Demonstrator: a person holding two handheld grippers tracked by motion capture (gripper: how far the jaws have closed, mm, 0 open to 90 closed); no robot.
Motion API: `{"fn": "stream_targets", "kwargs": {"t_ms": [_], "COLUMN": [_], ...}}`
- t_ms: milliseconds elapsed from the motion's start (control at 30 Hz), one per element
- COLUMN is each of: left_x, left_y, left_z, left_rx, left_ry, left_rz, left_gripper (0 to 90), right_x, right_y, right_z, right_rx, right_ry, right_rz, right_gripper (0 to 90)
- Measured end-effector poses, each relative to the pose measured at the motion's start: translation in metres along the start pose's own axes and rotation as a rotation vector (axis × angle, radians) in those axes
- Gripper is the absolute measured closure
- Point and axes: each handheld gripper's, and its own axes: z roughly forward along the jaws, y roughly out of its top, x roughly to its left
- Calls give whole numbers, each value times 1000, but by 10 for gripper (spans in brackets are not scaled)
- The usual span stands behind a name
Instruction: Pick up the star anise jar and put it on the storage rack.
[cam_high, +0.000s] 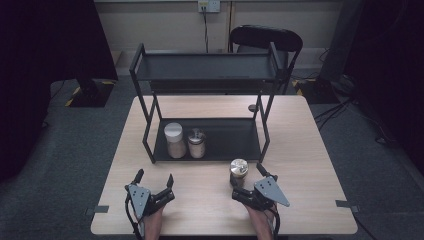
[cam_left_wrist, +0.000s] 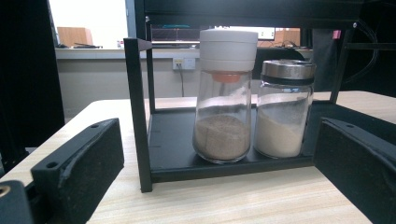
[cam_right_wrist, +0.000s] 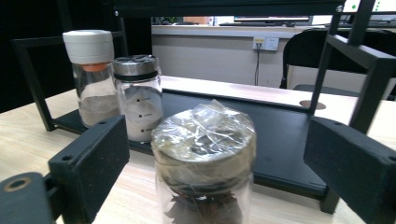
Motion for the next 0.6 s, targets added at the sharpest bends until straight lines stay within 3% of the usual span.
{"fn": "stream_targets", "kwargs": {"t_ms": [600], "left_x": [0], "left_y": [-1], "left_z": [0], "left_rx": [-3], "left_ry": [-1], "left_rz": [-1], "left_gripper": [13], "right_x": [-5], "right_y": [3], "right_z": [12], "right_rx": [30], "right_ry": [37], "right_rz": [-2], "right_gripper": [118]}}
